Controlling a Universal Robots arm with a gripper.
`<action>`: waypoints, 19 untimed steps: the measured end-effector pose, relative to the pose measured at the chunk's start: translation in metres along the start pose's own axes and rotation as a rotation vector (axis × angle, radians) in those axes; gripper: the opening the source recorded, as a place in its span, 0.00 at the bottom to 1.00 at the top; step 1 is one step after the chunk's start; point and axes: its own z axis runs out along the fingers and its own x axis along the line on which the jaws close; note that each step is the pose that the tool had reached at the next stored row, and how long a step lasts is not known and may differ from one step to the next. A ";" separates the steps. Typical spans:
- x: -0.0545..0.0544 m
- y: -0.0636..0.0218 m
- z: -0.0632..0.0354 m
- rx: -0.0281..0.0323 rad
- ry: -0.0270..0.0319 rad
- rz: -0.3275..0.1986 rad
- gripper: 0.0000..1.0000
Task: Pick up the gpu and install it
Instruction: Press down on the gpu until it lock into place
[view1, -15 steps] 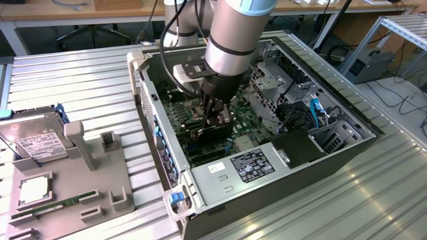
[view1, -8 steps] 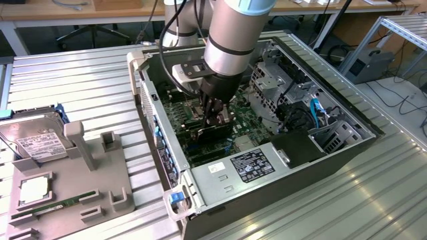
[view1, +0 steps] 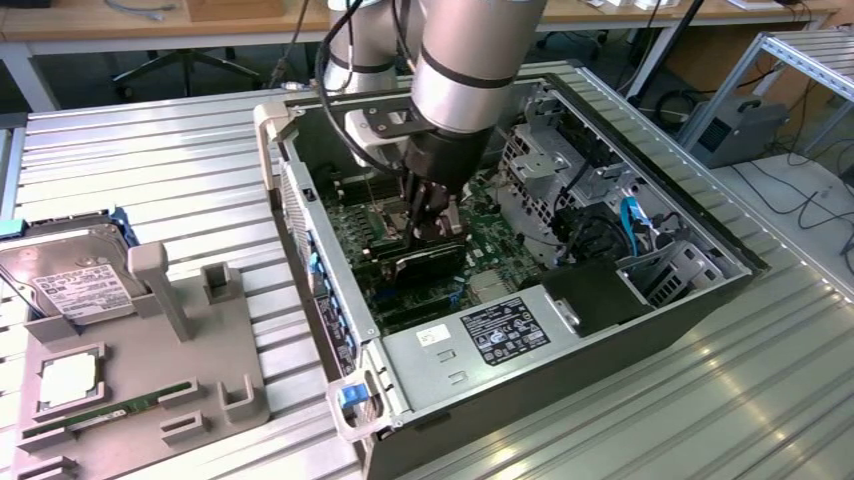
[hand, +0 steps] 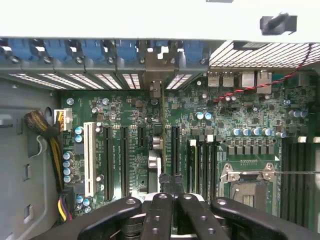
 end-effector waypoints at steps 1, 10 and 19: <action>0.000 0.0002 -0.0047 0.0000 0.0000 0.000 0.11; -0.003 0.0020 -0.0528 0.0000 0.0000 0.000 0.11; -0.003 -0.0027 -0.0532 -0.0001 0.0002 0.000 0.11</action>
